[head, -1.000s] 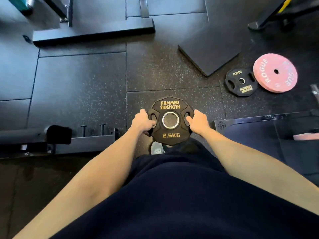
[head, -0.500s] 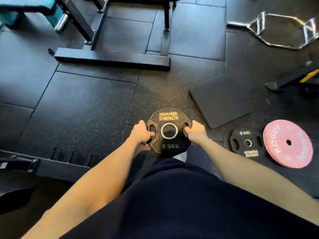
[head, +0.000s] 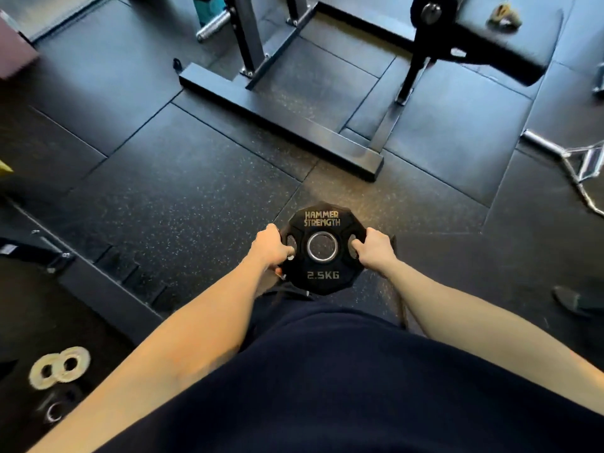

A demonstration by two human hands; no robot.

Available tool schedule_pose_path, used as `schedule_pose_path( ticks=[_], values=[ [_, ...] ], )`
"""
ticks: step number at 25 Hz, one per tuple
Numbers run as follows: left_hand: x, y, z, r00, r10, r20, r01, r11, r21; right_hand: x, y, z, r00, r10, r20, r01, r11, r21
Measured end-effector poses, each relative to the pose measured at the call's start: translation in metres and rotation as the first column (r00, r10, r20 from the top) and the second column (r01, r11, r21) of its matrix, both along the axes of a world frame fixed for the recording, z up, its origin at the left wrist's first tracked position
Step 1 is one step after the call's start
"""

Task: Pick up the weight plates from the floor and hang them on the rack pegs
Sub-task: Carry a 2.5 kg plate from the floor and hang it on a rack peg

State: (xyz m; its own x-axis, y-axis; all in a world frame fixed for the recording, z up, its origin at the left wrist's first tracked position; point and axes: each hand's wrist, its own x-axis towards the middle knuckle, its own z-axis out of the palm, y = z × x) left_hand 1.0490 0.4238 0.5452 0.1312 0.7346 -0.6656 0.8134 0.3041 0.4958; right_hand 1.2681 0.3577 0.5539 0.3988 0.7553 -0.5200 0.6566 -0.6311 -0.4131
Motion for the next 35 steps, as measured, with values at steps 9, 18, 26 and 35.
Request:
schedule_pose_path(
  ticks=[9,18,26,35],
  values=[
    [-0.022,0.225,0.008,0.991,0.113,-0.075,-0.109,0.992,0.064,-0.015,0.255,0.005,0.994,0.1,-0.036,-0.099,0.995,0.017],
    [-0.059,0.373,0.002,0.917,0.394,-0.068,-0.395,0.919,-0.001,-0.051,0.466,-0.014,0.923,0.383,-0.034,-0.384,0.923,-0.004],
    [-0.076,0.536,0.017,0.76,0.65,-0.013,-0.65,0.76,0.013,-0.084,0.702,-0.004,0.718,0.696,-0.004,-0.695,0.717,0.065],
    [-0.145,0.66,0.012,0.631,0.775,-0.036,-0.774,0.632,0.04,-0.166,0.856,-0.007,0.583,0.811,-0.047,-0.807,0.585,0.08]
  ],
)
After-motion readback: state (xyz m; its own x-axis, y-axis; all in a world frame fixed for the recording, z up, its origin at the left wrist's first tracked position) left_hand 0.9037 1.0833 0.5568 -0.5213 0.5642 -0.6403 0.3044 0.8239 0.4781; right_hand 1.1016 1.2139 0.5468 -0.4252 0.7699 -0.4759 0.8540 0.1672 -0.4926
